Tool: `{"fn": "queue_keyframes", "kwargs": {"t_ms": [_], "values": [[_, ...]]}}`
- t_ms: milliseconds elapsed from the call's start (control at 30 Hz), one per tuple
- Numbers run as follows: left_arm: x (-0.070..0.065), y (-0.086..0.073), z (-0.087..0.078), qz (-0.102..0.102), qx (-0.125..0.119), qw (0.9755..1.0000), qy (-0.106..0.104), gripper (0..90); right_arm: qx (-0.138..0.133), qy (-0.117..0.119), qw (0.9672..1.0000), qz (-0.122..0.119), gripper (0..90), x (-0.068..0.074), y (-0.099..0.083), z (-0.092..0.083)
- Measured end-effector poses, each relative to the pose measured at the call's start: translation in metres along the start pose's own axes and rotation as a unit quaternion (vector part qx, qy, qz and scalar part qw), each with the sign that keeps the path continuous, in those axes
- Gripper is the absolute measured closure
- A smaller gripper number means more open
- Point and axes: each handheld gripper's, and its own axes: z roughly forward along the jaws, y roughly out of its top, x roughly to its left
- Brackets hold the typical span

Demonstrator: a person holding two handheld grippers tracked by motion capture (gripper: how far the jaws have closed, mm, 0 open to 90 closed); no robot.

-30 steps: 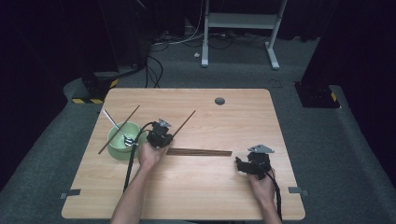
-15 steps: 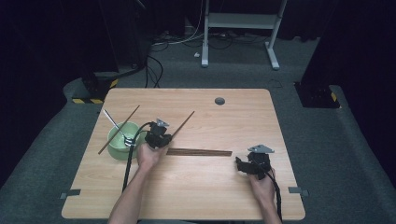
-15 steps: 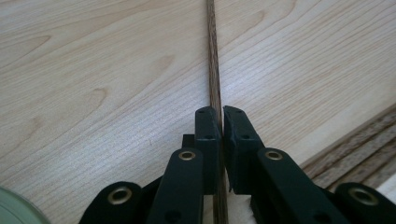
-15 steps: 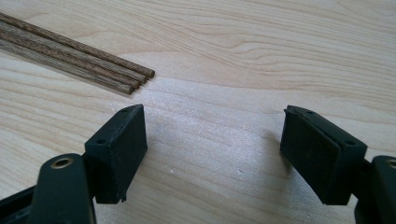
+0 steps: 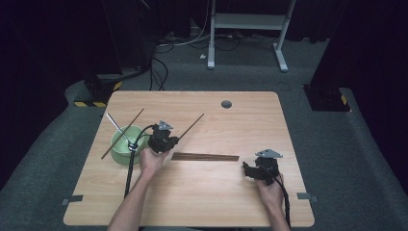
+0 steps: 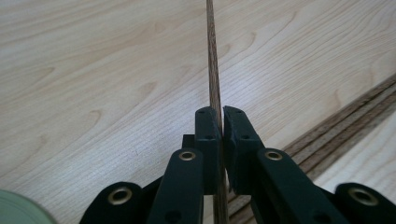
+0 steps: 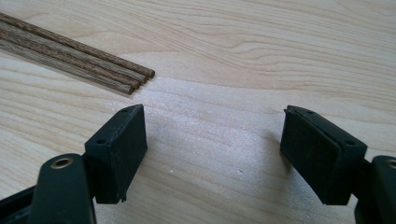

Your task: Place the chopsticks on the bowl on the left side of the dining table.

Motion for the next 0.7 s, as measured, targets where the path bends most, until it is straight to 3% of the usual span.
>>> {"fn": "queue_keyframes", "kwargs": {"t_ms": [200,333,567,700], "values": [[0.0,-0.001,-0.008,0.0,-0.004,1.0,-0.007,84.5,0.0,0.0,1.0,0.0,22.3,0.0,0.0,0.0],[0.001,-0.001,-0.018,-0.001,-0.009,0.9999,0.005,84.5,0.0,0.0,1.0,0.0,22.3,0.0,0.0,0.0],[0.002,-0.003,-0.023,-0.003,-0.009,1.0,0.002,84.5,0.0,0.0,1.0,0.001,22.3,0.0,0.0,0.0],[0.008,-0.003,-0.036,-0.011,-0.016,0.9998,0.008,84.5,0.0,0.0,1.0,0.001,22.3,0.0,0.0,0.0]]}}
